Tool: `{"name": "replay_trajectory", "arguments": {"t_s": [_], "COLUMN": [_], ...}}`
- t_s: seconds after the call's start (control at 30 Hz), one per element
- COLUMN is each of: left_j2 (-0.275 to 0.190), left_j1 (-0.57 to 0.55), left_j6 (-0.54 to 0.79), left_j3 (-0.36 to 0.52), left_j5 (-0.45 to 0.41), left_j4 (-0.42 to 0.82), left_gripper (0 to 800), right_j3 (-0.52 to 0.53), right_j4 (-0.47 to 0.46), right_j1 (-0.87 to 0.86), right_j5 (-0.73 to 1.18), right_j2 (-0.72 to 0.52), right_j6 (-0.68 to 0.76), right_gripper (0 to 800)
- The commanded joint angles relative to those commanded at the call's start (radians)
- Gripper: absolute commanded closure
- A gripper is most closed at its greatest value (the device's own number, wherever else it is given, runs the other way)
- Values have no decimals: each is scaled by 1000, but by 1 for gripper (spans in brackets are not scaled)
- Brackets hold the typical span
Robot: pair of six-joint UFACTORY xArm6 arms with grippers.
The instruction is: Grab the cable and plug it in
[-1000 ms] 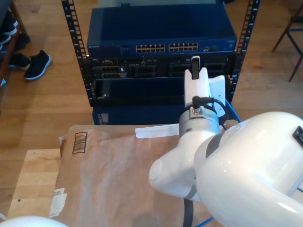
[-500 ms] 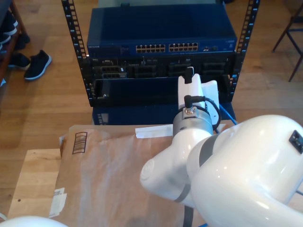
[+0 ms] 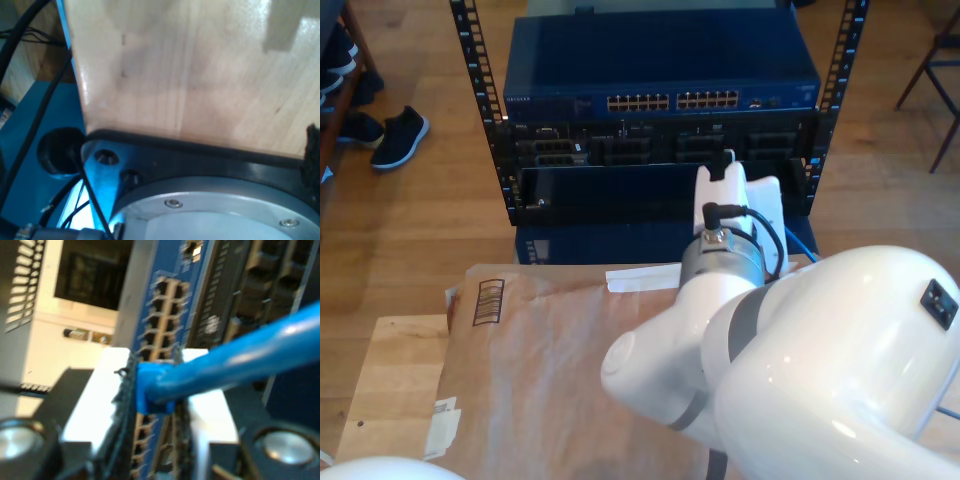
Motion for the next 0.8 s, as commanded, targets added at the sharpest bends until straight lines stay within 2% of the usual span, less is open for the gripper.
{"name": "replay_trajectory", "arguments": {"t_s": [0.13,0.27,0.53,0.67,0.8], "left_j2": [0,0,0,0,0], "left_j1": [0,0,0,0,0], "left_j6": [0,-2,0,0,0], "left_j3": [0,0,0,0,0], "left_j5": [0,0,0,0,0], "left_j4": [0,0,0,0,0], "left_gripper": [2,2,2,2,1], "right_j3": [-3,-9,-3,-26,3], "right_j4": [69,75,86,167,160], "right_j1": [14,11,55,55,55], "right_j5": [14,92,81,81,81], "right_j2": [-35,-69,-55,-52,-68], "right_j6": [-94,-126,-140,-150,-222], "right_gripper": [800,800,800,800,800]}}
